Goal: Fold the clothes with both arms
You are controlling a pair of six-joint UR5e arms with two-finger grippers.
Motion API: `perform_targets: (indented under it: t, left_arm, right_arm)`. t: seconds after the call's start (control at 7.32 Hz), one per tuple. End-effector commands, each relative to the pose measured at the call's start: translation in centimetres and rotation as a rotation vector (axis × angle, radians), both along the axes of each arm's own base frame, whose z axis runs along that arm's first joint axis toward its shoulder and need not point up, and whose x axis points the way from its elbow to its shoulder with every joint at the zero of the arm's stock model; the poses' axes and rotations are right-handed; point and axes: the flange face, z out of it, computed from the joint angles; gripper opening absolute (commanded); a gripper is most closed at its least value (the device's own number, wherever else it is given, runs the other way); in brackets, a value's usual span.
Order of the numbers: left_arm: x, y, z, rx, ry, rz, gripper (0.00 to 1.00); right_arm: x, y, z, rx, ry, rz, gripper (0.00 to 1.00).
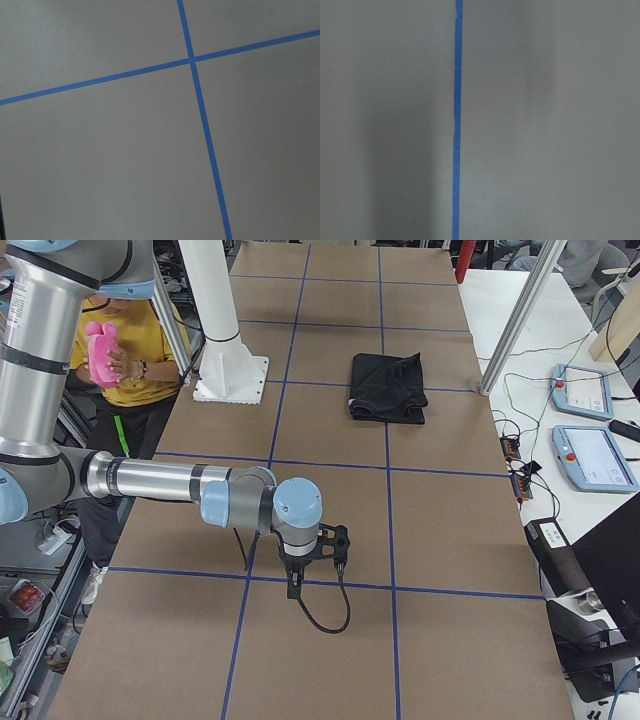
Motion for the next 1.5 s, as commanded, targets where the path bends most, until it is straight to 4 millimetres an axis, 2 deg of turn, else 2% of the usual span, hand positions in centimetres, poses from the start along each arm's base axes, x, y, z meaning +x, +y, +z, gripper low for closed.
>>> perform_targets:
  t: [0.0,0.41,0.82,1.37]
  left_arm:
    - [0.0,0.0,0.0,0.003,0.0,0.001,1.0]
    - [0.0,0.0,-0.3,0.008,-0.001,0.0,1.0]
    - [0.0,0.0,-0.2,0.006,-0.001,0.001,1.0]
    - [0.1,0.8,1.5,-0.035,0.001,0.0,1.0]
  right_arm:
    - [0.0,0.7,1.7,-0.03,0.003,-0.003,1.0]
    - [0.3,0.8,2.1,-0.035,0.032,-0.005,1.0]
    - [0.2,0.5,1.4,-0.025,0.024,0.0,1.0]
    - [0.2,0.4,0.9,-0.018,0.019,0.004,1.0]
